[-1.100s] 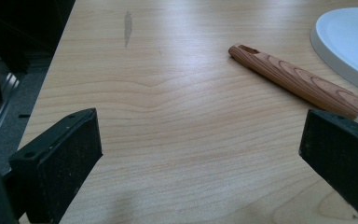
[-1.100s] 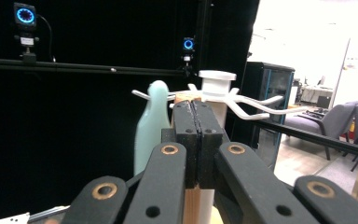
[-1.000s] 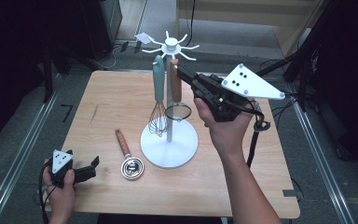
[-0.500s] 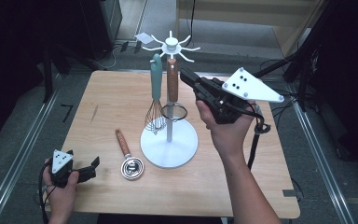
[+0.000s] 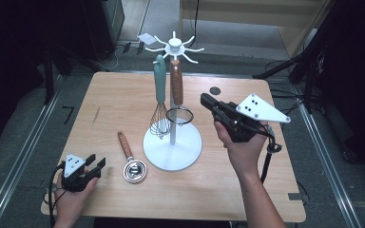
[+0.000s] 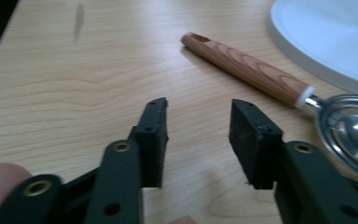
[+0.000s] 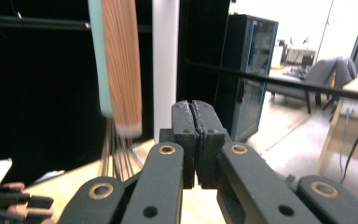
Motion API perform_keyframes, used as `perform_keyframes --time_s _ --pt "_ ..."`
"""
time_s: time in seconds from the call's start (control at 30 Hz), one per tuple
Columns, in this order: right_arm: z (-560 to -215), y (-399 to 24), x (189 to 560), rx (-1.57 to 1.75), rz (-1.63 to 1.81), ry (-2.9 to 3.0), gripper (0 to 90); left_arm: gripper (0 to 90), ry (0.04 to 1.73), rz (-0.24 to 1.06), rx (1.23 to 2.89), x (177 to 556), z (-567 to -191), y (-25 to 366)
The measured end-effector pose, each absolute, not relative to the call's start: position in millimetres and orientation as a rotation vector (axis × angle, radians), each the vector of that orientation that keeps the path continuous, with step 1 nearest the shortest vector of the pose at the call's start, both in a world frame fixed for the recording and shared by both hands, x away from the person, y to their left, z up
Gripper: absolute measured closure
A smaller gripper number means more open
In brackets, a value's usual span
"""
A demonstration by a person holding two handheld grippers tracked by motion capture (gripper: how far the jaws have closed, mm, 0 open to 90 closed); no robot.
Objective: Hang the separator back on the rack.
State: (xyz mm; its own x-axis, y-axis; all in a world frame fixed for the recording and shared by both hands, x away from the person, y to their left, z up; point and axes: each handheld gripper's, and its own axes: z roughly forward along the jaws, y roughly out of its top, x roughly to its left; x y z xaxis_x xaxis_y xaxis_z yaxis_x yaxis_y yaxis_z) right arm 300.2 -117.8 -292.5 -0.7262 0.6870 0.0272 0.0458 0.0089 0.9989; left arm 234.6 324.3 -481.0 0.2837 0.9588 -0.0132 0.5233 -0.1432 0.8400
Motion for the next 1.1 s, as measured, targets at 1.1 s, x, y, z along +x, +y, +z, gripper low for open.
perform_keyframes --time_s 1.1 --pt "-459 -157 264 1.100 1.440 2.055 60.8 90.0 1.221 0.486 1.918 245 -480 294"
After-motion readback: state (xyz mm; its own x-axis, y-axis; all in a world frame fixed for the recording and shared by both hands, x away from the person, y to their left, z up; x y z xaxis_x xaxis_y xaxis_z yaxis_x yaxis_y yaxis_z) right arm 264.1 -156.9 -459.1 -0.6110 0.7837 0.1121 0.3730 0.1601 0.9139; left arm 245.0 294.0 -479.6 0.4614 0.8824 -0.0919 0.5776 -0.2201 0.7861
